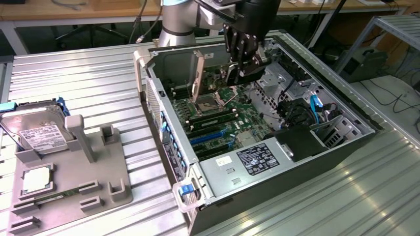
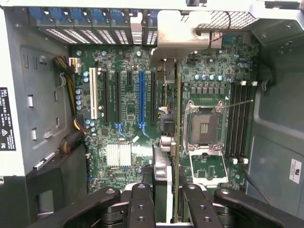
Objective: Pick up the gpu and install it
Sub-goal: 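Insert the gpu into the slot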
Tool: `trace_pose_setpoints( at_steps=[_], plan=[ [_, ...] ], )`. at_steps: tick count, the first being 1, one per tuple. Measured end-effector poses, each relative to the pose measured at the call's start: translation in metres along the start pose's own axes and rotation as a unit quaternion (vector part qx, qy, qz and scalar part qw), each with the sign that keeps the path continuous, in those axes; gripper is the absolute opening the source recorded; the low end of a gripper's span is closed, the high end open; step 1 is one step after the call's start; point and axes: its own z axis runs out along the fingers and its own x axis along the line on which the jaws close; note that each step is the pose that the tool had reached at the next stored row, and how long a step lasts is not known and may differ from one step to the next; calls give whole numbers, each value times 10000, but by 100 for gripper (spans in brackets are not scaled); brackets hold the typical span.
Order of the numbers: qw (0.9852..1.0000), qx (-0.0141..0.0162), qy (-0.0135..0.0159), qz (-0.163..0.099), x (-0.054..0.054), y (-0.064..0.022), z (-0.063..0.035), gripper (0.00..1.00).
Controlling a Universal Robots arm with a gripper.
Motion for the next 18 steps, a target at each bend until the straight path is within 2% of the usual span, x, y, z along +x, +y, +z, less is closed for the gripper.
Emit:
trace_pose_setpoints(
  at_steps=[7, 10, 18],
  plan=[
    [10000, 0, -35, 4, 2, 17, 45, 28],
    [10000, 1, -63, 7, 4, 27, 90, 28],
    [10000, 1, -91, 10, 7, 45, 158, 28]
  ],
)
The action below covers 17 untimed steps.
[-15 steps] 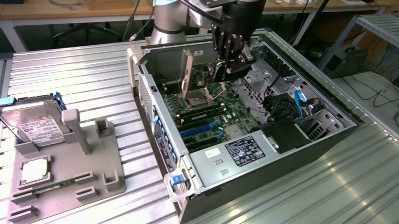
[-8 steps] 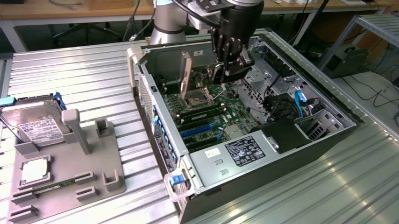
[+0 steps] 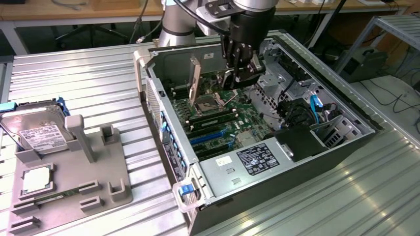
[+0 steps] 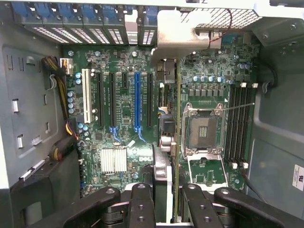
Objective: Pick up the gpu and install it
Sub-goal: 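Insert the gpu into the slot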
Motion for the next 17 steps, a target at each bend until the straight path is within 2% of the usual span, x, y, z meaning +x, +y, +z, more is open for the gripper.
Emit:
trace_pose_setpoints(
  at_steps=[17],
  plan=[
    [10000, 1, -68, 8, 21, 30, 123, 28]
  ],
)
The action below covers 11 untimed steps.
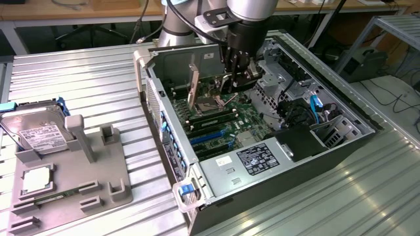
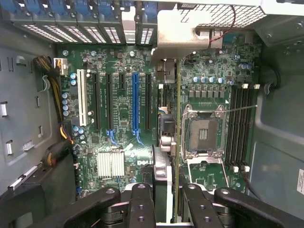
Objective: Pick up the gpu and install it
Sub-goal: 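Insert the gpu into the slot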
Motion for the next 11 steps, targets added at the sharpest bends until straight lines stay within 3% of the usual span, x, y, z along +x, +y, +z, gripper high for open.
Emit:
trace_pose_setpoints(
  at_steps=[11],
  plan=[
    [10000, 0, -46, 4, 11, 17, 78, 28]
  ],
)
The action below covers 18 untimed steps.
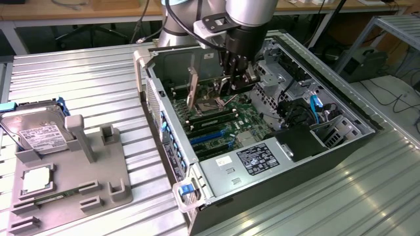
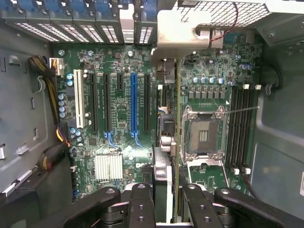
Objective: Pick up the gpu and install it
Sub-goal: 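Insert the gpu into the slot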
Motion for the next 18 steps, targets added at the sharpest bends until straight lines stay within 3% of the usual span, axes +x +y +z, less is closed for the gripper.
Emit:
trace_pose_setpoints(
  at_steps=[10, 18],
  plan=[
    [10000, 1, -61, 7, 7, 18, 84, 28],
    [10000, 1, -82, 9, 12, 25, 142, 28]
  ],
)
